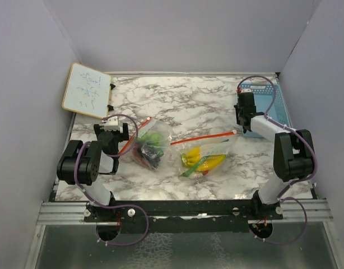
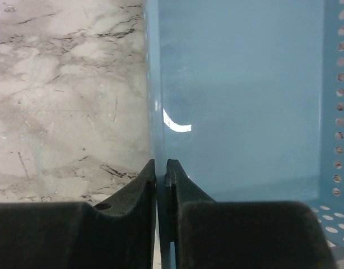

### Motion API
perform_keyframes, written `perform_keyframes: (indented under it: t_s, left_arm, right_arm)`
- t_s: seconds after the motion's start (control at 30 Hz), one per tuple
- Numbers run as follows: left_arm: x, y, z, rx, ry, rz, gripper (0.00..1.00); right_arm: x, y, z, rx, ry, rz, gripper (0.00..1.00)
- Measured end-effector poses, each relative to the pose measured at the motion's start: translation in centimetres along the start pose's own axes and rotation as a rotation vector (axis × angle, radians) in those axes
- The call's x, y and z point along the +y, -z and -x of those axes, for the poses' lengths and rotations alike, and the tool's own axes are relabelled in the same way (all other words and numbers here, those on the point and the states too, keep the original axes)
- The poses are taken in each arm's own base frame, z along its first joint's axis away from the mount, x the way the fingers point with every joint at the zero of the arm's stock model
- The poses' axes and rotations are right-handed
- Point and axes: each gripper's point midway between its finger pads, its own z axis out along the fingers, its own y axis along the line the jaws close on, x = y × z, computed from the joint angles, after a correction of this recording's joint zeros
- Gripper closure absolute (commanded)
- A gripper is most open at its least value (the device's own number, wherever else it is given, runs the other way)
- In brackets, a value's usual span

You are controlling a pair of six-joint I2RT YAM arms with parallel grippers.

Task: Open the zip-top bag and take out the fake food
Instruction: Adjust the bin at the center of the board, then pick up the zipper food storage bag at the center of the board.

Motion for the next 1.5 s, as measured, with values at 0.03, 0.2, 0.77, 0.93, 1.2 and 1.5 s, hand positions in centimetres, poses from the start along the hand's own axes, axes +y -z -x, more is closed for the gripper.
perform_keyframes:
  t_s: [0.03,0.2,0.77,0.93,1.2,1.5]
  left_arm:
    - [0.0,0.0,0.0,0.0,0.0,0.0,0.01]
    - [0.0,0.0,0.0,0.0,0.0,0.0,0.01]
    - [0.3,0.0,0.0,0.002,0.003,0.0,0.01]
    - [0.6,0.6,3.7,-0.008,0.054,0.003,0.01]
    - [-6.1,5.4,19.9,-0.301,0.197,-0.281,0.01]
    - [-21.1,13.2,24.5,-0.234,0.014,-0.926,0.01]
  right_arm:
    - [-0.2,0.0,0.0,0.001,0.001,-0.012,0.84]
    - [-1.8,0.2,-0.2,0.013,-0.004,-0.105,0.58]
    - [-3.1,9.8,8.8,-0.295,-0.202,0.021,0.27]
    - [-1.6,13.4,11.4,-0.395,-0.288,0.183,0.32]
    - [2.6,18.4,11.4,-0.525,-0.333,0.507,0.34]
    - [4.7,20.1,10.8,-0.546,-0.334,0.655,0.34]
